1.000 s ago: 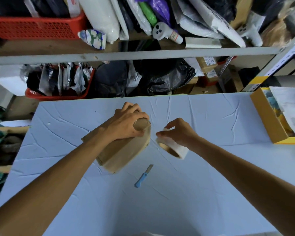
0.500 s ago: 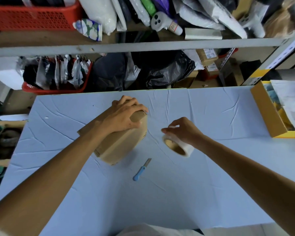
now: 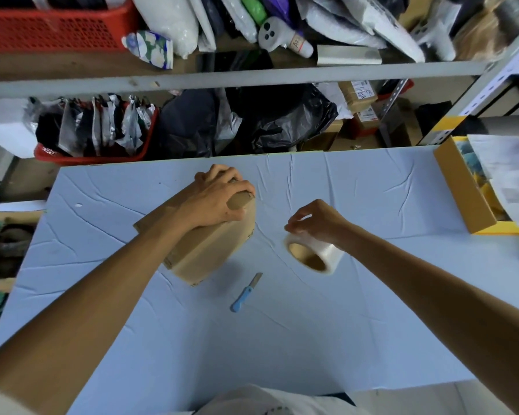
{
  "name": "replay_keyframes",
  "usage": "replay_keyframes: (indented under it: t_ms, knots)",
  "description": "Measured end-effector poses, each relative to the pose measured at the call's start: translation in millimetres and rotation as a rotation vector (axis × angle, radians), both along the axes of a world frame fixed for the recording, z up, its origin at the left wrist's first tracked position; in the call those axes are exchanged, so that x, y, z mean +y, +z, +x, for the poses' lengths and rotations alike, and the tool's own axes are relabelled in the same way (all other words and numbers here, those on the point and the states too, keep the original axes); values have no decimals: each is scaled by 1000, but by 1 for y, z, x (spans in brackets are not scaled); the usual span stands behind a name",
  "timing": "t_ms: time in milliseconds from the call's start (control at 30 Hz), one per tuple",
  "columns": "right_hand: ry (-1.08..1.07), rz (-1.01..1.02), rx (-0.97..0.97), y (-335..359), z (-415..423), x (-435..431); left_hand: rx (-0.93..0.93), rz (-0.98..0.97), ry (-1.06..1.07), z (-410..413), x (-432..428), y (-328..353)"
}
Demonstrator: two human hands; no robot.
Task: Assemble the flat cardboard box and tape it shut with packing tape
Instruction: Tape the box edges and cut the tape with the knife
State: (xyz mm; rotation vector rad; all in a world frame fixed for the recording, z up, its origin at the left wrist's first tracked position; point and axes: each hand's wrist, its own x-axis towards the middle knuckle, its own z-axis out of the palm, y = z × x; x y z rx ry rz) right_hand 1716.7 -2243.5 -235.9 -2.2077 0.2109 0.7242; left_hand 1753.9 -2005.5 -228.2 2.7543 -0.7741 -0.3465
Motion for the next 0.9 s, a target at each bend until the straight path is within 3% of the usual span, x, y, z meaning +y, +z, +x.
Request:
replay_keyframes:
  t_ms: [133, 267, 367, 433, 500, 600, 700, 900]
  knots:
    - [-63, 96, -39, 1, 0, 0, 52, 3, 67, -2, -2, 5]
    - [-15, 16, -69, -3, -5, 3, 49, 38, 56, -15, -7, 7]
    - [-23, -9, -98, -7, -8, 4, -34, -216, 77, -37, -16, 4]
    - [-34, -9, -104, -8, -9, 4, -188, -381, 100, -57, -23, -2]
    - [-16, -20, -113, -8, -10, 6, -296, -431, 93, -80, -30, -16]
    - [-10, -14, -116, -7, -11, 6, -125, -341, 134, -112, -41, -59]
    - [-18, 4, -112, -7, -13, 4, 101, -145, 361, -129, -47, -110]
    - [-28, -21, -112, -5, -14, 6, 126, -81, 580, -136, -56, -155]
